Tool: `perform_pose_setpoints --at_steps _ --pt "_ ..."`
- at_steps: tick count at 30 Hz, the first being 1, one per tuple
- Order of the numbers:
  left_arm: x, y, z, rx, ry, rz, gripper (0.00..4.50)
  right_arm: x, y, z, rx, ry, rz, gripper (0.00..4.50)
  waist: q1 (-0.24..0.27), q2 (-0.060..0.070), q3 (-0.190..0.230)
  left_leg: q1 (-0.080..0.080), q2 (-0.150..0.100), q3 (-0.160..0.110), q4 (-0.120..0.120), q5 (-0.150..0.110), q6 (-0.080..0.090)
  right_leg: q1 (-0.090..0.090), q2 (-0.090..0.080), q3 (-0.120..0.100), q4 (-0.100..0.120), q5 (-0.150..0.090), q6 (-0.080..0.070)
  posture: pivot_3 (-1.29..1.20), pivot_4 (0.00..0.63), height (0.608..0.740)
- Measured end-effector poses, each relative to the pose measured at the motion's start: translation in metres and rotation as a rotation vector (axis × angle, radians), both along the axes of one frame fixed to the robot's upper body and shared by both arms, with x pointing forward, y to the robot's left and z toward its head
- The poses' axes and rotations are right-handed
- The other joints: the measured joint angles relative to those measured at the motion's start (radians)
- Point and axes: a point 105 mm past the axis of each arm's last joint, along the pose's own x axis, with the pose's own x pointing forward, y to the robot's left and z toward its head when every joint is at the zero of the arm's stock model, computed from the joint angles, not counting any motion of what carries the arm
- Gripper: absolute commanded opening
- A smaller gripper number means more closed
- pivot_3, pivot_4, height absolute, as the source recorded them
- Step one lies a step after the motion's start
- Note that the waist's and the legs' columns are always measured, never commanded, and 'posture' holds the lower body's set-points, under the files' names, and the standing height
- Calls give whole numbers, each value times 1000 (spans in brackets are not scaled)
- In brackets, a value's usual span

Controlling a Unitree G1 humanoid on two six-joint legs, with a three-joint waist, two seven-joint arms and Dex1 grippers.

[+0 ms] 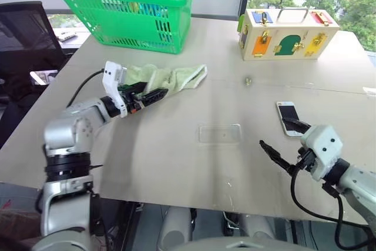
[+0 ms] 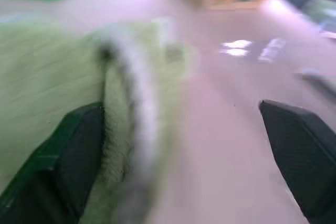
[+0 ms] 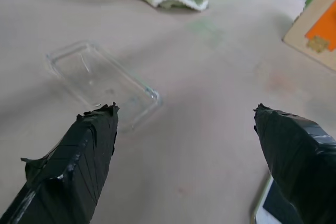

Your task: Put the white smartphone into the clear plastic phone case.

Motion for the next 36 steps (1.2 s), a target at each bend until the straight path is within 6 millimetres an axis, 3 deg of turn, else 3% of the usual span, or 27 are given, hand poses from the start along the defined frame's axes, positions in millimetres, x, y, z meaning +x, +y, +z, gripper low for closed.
perform_pose_setpoints --at_steps 3,7,13,15,18,21,24,28,36 --pt "-27 -35 -6 28 37 -217 4434 6 -8 -1 10 5 -51 4500 3 2 -1 0 -2 0 0 0 0 1 -3 0 0 0 0 0 150 740" --pt "-44 -86 -44 122 77 -394 4434 10 -15 -3 -1 10 -105 4500 4 2 -1 0 -2 0 0 0 0 0 -2 0 0 0 0 0 150 740" --pt "-44 -115 -82 278 47 -450 4434 1 -20 -12 -89 47 -112 4500 1 2 -1 0 -1 1 -1 2 3 0 2 1 0 0 0 0 150 740" --pt "-43 -119 -87 295 29 -457 4434 5 -25 -13 -123 58 -127 4500 -2 2 -1 0 0 0 -1 2 3 -1 2 2 0 0 0 0 150 740" --pt "-45 -123 -83 261 2 -480 4434 31 -39 -12 -105 84 -206 4500 -5 2 -1 1 0 1 0 0 1 -1 1 2 0 1 -2 0 150 740" --pt "-43 -110 -75 236 -54 -460 4434 65 -53 -14 -21 138 -326 4500 -5 3 0 2 0 0 -1 1 1 -1 1 2 0 1 -3 0 150 740" --pt "-43 -97 -65 168 -92 -409 4434 83 -57 -29 4 220 -393 4500 0 3 0 -4 0 0 -3 2 4 -7 3 2 0 2 -1 0 150 740" --pt "-54 -91 -44 61 -147 -400 4434 98 -57 -45 29 304 -462 4500 -1 4 0 -5 -2 4 -3 2 4 -8 5 4 0 3 3 0 150 740" --pt "-73 -81 -18 -21 -201 -391 4434 107 -61 -47 14 386 -529 4500 2 3 -2 -1 -1 2 -1 1 2 -5 1 4 0 2 1 0 150 740"
